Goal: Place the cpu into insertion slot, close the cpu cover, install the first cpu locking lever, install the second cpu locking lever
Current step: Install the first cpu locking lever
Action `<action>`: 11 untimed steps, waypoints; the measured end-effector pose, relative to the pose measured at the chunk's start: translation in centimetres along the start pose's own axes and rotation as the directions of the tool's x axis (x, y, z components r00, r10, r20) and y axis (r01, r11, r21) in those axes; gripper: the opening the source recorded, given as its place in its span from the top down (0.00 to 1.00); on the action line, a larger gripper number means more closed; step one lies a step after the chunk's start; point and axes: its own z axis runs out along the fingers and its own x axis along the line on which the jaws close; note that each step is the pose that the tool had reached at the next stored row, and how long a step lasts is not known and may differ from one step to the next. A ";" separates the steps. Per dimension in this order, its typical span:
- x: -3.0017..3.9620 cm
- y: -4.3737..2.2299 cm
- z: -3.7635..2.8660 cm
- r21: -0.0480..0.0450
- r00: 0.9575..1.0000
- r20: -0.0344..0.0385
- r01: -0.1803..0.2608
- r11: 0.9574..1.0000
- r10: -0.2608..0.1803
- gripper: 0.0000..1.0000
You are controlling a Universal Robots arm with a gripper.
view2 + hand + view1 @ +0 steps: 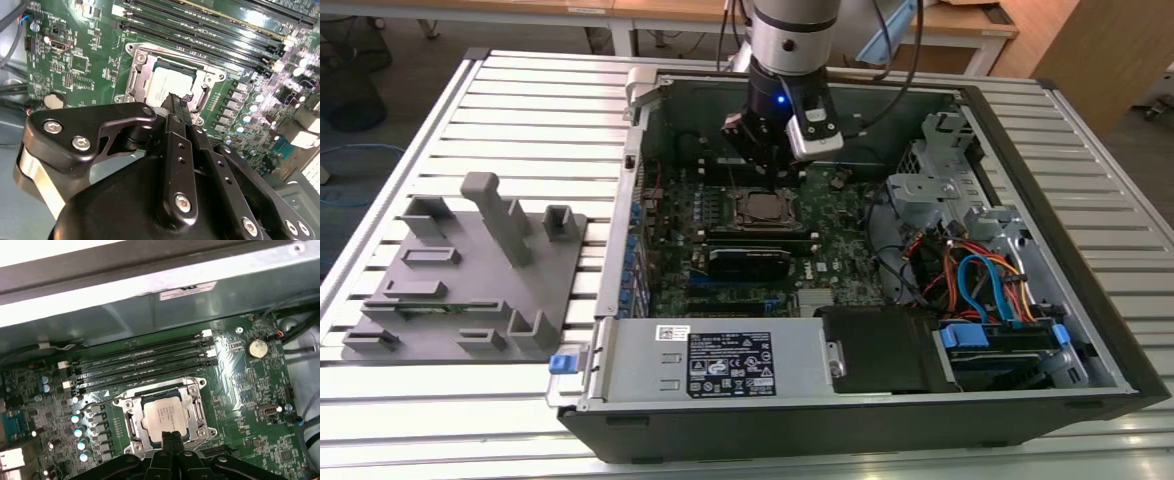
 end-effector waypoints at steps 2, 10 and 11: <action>0.01 0.00 0.00 0.000 1.000 0.000 0.005 1.000 -0.005 0.90; 0.02 0.00 0.00 0.000 1.000 0.000 0.005 1.000 -0.005 0.90; 0.02 0.00 0.00 0.000 1.000 0.000 0.005 1.000 -0.005 0.90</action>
